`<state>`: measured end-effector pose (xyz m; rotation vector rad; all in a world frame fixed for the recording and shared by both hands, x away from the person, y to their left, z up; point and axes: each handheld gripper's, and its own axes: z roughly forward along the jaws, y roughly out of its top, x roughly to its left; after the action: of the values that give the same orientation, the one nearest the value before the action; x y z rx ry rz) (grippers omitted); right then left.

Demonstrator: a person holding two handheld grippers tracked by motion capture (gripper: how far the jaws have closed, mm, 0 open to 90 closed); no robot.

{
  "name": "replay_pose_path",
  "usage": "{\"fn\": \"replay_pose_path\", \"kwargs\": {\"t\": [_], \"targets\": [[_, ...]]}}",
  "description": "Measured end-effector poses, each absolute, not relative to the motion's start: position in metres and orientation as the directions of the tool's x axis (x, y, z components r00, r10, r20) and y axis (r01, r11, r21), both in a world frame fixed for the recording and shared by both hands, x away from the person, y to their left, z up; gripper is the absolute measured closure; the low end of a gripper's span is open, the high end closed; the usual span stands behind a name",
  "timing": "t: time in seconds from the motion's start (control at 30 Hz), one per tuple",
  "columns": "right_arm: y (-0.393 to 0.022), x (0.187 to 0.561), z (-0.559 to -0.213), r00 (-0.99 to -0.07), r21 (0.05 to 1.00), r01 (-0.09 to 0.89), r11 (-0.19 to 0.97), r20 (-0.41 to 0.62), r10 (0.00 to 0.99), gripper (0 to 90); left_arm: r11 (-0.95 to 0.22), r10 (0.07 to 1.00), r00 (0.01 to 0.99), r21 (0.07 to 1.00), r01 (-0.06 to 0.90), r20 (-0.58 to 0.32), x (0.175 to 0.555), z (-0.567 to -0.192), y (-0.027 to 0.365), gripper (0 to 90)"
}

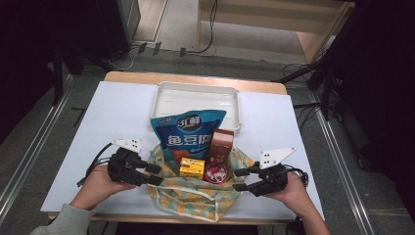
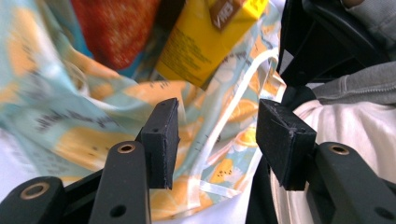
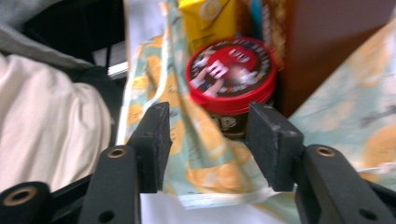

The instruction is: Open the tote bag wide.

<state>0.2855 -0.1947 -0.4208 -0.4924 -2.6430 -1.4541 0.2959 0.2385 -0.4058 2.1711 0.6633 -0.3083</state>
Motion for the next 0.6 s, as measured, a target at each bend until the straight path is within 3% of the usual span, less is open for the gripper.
{"fn": "replay_pose_path", "kwargs": {"t": [0.17, 0.6], "targets": [[-0.197, 0.295, -0.413, -0.929, 0.801, 0.345, 0.49, 0.217, 0.299, 56.8, -0.515, 0.387, 0.819, 0.638, 0.572, -0.423, 0.307, -0.397, 0.243, 51.2], [-0.198, 0.322, -0.399, -0.906, 0.791, 0.373, 0.486, 0.198, 0.373, 57.3, -0.495, 0.414, 0.809, 0.642, 0.585, -0.418, 0.334, -0.379, 0.253, 49.6]]}}
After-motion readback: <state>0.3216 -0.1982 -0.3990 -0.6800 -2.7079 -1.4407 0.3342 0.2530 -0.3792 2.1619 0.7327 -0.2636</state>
